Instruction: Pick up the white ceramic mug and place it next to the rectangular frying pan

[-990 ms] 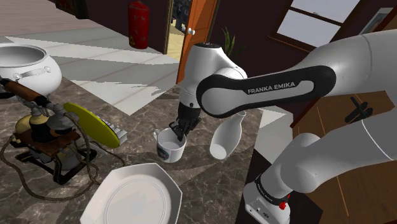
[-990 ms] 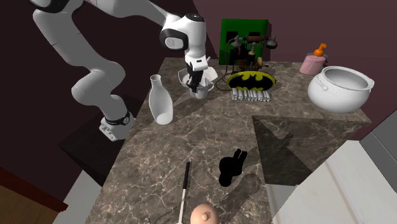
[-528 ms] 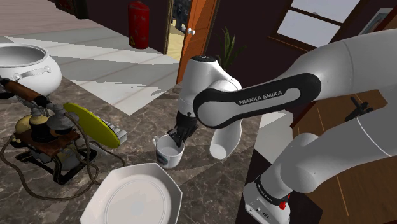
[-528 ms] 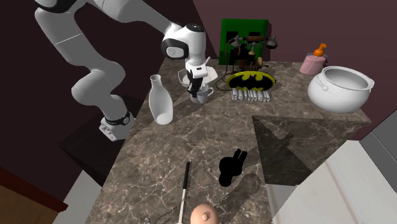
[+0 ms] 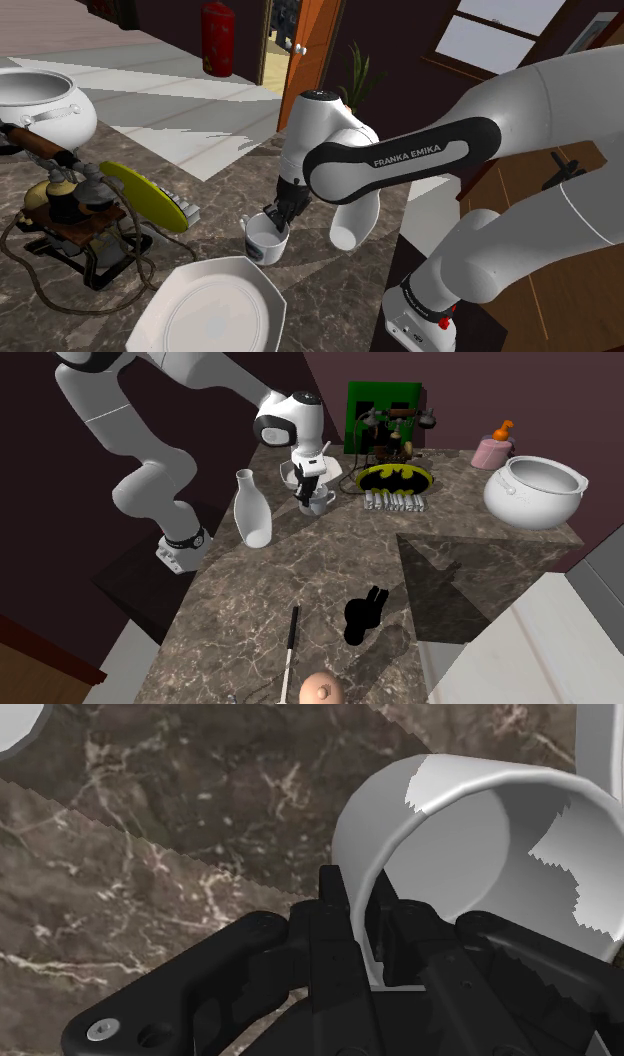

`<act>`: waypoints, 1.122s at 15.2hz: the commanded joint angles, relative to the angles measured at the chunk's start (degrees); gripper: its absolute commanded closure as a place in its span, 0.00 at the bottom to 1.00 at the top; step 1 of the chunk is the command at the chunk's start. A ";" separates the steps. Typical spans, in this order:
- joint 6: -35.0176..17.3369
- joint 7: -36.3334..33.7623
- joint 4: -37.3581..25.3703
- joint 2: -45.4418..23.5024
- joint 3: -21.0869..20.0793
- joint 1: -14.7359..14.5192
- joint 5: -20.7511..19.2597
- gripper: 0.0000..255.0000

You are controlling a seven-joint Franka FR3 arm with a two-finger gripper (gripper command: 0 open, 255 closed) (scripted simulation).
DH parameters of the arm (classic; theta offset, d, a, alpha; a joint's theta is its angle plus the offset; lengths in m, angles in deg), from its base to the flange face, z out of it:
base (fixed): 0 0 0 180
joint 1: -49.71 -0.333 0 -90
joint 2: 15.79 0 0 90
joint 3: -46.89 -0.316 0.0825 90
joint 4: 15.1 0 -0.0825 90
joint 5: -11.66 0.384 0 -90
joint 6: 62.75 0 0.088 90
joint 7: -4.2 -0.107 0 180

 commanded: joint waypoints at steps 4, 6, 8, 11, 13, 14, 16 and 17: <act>-0.01 0.00 -0.01 0.00 0.00 0.00 0.00 0.00; -0.01 0.00 -0.01 0.00 0.00 0.00 0.00 0.00; 4.53 0.34 -2.05 2.53 0.95 -0.02 0.08 0.00; 8.47 0.52 -4.13 4.40 1.80 0.02 -0.04 0.00; 8.47 0.52 -4.12 4.40 1.80 0.02 -0.04 0.00; 8.47 0.52 -4.13 4.40 1.80 0.02 -0.04 0.00; 8.47 0.52 -4.13 4.40 1.80 0.02 -0.04 0.00; 8.47 0.52 -4.13 4.40 1.80 0.02 -0.04 0.00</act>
